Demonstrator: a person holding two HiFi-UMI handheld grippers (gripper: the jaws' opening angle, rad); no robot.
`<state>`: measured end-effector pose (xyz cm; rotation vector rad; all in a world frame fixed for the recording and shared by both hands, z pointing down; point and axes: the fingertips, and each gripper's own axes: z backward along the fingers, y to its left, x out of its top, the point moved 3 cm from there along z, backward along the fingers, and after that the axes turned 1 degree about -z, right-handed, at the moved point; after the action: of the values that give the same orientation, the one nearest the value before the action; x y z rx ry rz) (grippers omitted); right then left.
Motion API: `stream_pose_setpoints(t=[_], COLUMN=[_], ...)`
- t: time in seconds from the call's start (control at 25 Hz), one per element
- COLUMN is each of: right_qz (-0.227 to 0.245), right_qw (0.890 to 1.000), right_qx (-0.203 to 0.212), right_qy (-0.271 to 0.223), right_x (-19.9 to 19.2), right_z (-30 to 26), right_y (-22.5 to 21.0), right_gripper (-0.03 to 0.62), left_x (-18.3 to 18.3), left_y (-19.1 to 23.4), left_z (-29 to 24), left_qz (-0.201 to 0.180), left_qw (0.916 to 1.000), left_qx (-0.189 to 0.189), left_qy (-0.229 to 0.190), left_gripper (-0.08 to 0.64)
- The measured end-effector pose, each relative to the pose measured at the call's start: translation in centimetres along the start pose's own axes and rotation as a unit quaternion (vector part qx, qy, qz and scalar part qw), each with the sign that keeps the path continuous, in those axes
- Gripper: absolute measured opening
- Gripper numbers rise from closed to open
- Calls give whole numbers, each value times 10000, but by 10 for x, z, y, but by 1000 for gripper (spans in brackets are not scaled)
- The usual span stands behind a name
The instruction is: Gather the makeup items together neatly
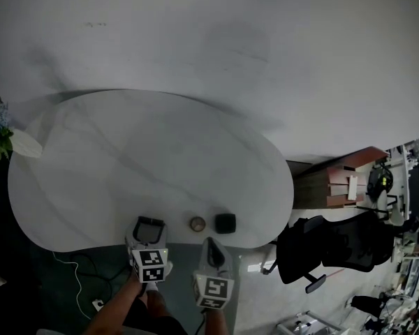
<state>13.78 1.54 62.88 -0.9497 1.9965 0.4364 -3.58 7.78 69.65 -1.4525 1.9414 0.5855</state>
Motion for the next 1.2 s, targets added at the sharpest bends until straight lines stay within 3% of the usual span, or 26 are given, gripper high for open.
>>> stream_pose_setpoints(t=[0.28, 0.56, 0.8, 1.08, 1.2], right_qz=[-35, -32, -6, 21, -19], right_qw=[10000, 9997, 9984, 9956, 9932], right_qx=[-57, -86, -153, -208, -247], right_qy=[1, -227, -537, -916, -1141], right_x=[0, 17, 40, 75, 90], right_z=[4, 17, 38, 75, 93], right_y=[-3, -1, 0, 1, 3], right_gripper=[5, 5, 5, 5, 5], left_x=[10, 30, 65, 105, 121], left_y=[-5, -8, -8, -11, -7], left_z=[4, 24, 59, 112, 137], left_qz=[51, -223, -405, -724, -756], left_qw=[9995, 9982, 9943, 9837, 9801], left_qx=[-257, -401, -497, -756, -671], left_qy=[-159, -379, -849, -1460, -1709], left_gripper=[350, 348, 348, 342, 285])
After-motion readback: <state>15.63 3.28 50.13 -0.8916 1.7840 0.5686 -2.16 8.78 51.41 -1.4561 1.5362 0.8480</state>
